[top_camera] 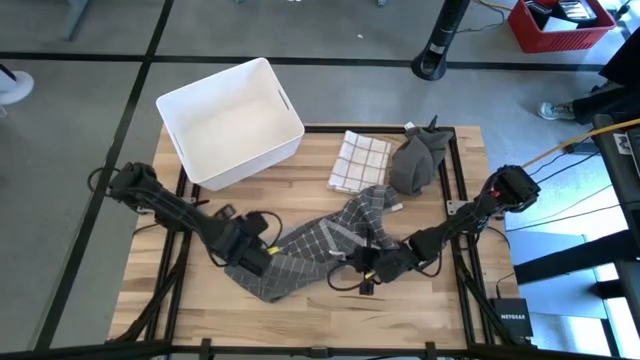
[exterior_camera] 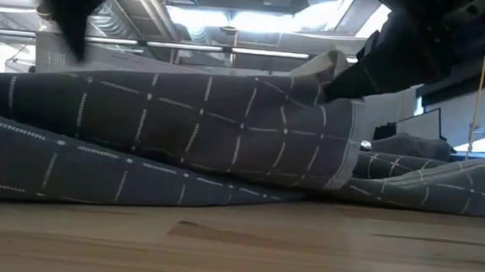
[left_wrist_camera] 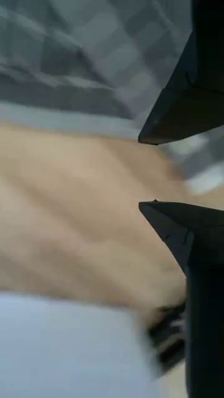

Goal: Fold towel
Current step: Fold the gray checkered towel

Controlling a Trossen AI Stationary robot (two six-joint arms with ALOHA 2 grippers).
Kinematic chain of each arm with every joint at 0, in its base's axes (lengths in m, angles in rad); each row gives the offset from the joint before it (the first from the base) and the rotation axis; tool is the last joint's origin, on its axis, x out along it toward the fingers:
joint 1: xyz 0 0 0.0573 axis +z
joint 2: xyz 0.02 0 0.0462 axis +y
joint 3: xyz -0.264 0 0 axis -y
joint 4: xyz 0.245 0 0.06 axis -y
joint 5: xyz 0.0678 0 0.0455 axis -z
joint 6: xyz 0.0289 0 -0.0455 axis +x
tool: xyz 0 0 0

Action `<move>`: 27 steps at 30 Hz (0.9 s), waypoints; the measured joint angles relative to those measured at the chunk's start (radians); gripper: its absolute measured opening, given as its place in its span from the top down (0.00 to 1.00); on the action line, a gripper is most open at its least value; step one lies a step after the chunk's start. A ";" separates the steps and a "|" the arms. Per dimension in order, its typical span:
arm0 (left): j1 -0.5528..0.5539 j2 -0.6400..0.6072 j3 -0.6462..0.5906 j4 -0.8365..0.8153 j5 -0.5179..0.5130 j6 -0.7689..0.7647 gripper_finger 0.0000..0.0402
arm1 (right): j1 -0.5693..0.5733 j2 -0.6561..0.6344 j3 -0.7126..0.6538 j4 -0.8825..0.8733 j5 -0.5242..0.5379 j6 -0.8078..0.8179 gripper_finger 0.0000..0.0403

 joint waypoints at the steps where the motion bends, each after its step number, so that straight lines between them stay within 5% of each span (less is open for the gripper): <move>1: 0.000 0.000 -0.037 0.011 0.053 -0.017 0.62 | 0.000 0.000 0.000 0.000 0.000 0.000 0.99; 10: 0.009 -0.020 -0.249 0.185 0.277 0.017 0.62 | -0.001 0.014 0.000 -0.001 0.028 0.021 0.99; 27: 0.082 -0.245 -0.635 0.517 0.389 -0.046 0.62 | -0.003 0.067 0.000 0.006 0.011 0.023 0.99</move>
